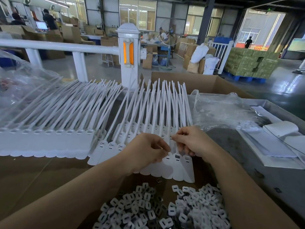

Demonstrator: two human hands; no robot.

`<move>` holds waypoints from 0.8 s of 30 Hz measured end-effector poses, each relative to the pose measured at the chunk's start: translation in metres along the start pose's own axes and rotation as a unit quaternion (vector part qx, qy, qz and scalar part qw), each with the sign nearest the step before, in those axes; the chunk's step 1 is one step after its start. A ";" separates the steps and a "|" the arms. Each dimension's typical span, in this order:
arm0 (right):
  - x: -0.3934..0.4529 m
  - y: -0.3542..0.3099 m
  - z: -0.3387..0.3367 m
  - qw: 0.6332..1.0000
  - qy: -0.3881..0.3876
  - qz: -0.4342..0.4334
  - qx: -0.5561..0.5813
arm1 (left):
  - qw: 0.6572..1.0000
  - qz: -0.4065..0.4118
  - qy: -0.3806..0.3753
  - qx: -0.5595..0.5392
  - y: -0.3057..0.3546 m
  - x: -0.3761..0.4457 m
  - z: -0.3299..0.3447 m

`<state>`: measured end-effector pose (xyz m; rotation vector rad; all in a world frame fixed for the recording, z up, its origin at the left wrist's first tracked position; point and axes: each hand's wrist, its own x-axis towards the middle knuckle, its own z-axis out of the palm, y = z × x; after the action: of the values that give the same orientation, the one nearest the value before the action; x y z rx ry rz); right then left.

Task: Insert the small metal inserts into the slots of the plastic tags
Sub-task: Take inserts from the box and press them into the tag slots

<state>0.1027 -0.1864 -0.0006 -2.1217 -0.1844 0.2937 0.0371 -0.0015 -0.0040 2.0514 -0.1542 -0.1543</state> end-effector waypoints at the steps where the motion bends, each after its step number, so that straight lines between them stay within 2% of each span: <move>1: 0.000 0.000 0.000 1.000 0.000 -0.001 0.001 | 1.000 0.000 -0.010 -0.011 0.001 0.001 0.002; 7: 0.000 0.001 0.000 1.000 0.008 0.005 -0.008 | 0.998 -0.011 -0.021 -0.060 0.015 0.015 0.010; 15: 0.003 0.002 -0.003 0.998 0.008 0.041 0.044 | 0.998 -0.023 0.031 -0.059 0.022 0.030 0.027; 24: 0.006 0.007 -0.004 0.997 0.032 0.046 0.053 | 0.998 0.044 0.007 0.050 0.021 0.030 0.037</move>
<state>0.1093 -0.1923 -0.0053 -2.0353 -0.0335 0.2825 0.0594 -0.0489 -0.0045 2.1400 -0.2480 -0.0795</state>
